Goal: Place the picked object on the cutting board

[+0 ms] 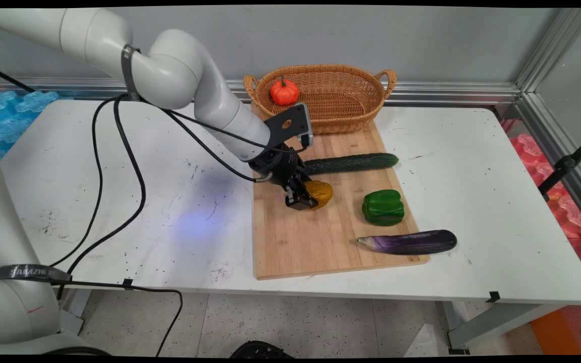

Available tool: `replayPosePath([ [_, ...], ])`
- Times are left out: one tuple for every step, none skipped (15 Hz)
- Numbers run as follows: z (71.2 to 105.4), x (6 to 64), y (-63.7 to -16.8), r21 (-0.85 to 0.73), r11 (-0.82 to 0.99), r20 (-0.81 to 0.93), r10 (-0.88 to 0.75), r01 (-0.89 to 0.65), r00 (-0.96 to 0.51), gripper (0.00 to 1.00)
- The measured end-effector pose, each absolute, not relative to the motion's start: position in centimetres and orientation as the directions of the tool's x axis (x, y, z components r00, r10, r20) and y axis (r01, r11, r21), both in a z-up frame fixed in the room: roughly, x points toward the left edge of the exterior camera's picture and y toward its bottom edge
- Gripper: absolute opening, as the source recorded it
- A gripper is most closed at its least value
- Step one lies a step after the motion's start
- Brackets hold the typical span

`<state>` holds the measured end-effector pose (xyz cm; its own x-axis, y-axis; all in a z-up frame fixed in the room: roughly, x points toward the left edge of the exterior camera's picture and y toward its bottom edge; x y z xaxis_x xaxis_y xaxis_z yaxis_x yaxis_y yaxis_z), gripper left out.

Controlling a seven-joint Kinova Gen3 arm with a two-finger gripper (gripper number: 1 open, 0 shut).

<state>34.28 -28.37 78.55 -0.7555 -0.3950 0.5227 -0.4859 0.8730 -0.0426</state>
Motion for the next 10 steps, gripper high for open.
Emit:
replayPosePath([
  [78.2,34.2,-28.4,-0.042,0.871,0.526,-0.397,-0.489,-0.752,0.00],
  [77.9,34.2,-28.3,-0.041,0.869,0.528,-0.399,-0.492,-0.750,0.00],
  [77.7,34.2,-28.3,-0.040,0.868,0.531,-0.401,-0.495,-0.746,0.00],
  [77.5,34.1,-28.3,-0.038,0.867,0.534,-0.403,-0.497,-0.743,0.00],
  [77.2,34.0,-28.3,-0.035,0.865,0.538,-0.406,-0.500,-0.739,0.00],
  [77.1,34.0,-28.3,-0.033,0.864,0.540,-0.407,-0.502,-0.737,1.00],
  [77.0,33.9,-28.2,-0.030,0.864,0.542,-0.409,-0.503,-0.734,1.00],
  [77.0,33.9,-28.2,-0.027,0.862,0.545,-0.412,-0.506,-0.731,1.00],
  [76.9,33.8,-28.3,-0.022,0.861,0.546,-0.416,-0.509,-0.727,1.00],
  [77.0,33.8,-28.3,-0.016,0.858,0.547,-0.423,-0.514,-0.722,1.00],
])
